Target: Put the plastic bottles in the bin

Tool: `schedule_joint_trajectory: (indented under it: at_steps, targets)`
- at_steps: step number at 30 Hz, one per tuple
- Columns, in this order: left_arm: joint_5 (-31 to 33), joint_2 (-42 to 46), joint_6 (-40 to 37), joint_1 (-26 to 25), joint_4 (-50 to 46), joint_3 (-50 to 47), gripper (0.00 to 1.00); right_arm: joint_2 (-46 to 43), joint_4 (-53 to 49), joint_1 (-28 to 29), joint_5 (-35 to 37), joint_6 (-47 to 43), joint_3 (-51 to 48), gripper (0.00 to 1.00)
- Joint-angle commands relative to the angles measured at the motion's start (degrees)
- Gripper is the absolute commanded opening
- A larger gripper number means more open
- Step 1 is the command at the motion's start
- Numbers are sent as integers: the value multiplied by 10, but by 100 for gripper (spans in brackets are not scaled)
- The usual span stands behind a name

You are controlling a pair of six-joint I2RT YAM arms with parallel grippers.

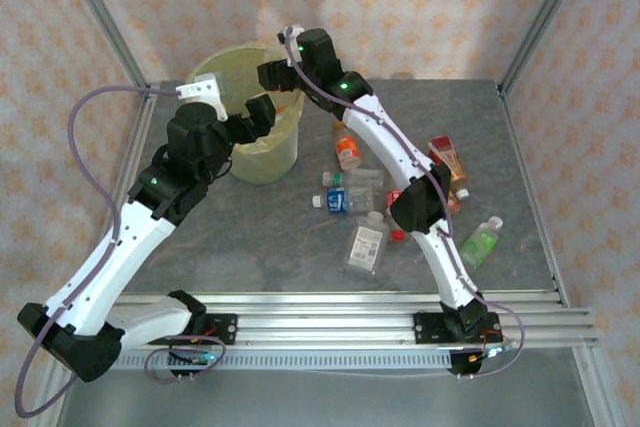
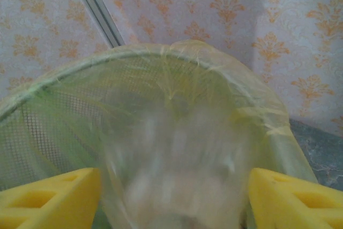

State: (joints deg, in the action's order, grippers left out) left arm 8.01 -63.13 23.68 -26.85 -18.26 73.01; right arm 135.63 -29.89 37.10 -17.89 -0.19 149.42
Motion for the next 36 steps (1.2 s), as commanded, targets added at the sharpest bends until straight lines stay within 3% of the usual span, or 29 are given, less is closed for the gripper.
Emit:
schedule_joint_trajectory:
  at_steps: [1,13,19,22,26,30,36]
  targets:
    - [18,10,-14,7,-17,-3,100,-2,-29,4,16,-12,31,74]
    - [12,8,-20,25,-38,-3,100,-75,-84,4,87,16,36,79]
    - [-38,6,-40,24,-43,-3,100,-139,-170,4,188,56,21,100]
    - [-65,3,-43,20,-44,-2,100,-182,-219,3,249,92,-15,99]
    - [-83,-5,-39,-1,-47,-4,100,-266,-262,2,356,142,-117,99]
    - [-81,-17,-34,-42,-49,-11,100,-394,-235,-7,435,181,-314,99]
    - [-80,-60,-49,-112,-38,-29,100,-559,-230,-66,437,273,-536,99]
